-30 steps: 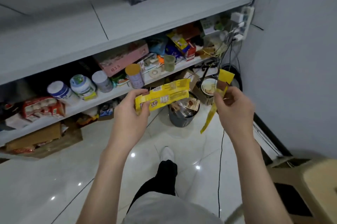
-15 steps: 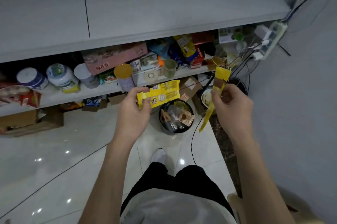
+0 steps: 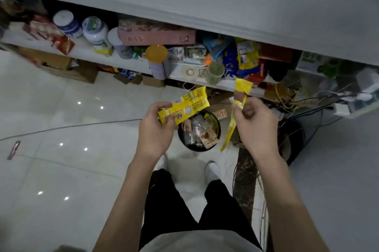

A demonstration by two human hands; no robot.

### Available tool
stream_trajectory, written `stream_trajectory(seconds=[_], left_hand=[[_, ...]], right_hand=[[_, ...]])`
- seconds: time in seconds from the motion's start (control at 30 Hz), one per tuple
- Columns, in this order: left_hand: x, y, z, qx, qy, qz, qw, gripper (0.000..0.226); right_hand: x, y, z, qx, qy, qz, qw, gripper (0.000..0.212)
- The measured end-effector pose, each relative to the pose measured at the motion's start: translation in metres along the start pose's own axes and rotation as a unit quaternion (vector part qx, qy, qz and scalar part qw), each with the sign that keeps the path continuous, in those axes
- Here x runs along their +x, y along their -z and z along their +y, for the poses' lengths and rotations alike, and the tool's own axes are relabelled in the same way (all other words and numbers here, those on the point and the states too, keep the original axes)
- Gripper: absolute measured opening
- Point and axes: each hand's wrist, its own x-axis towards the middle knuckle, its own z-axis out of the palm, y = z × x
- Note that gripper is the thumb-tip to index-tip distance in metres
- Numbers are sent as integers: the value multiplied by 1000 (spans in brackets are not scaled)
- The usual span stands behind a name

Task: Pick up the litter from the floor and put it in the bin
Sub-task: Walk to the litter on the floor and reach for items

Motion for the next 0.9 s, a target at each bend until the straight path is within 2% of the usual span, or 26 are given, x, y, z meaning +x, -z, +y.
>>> stream_trajectory(seconds=[0.27, 0.43, 0.57, 0.73, 0.9], left_hand=[[1, -78, -50, -16, 52, 60, 997, 27], [25, -127, -116, -31, 84, 90, 992, 23], [51, -167, -184, -35, 120, 105, 987, 23], [81, -211, -262, -15, 126, 126, 984, 22], [107, -244, -329, -4, 156, 96, 983, 28]], right_hand=[[28, -36, 64, 9, 11, -84, 996, 16], [41, -98, 123, 9, -18, -100, 995, 16], [49, -158, 174, 6, -2, -115, 993, 17], [58, -235, 238, -3, -18, -124, 992, 21], [66, -298, 290, -22, -32, -122, 992, 33]])
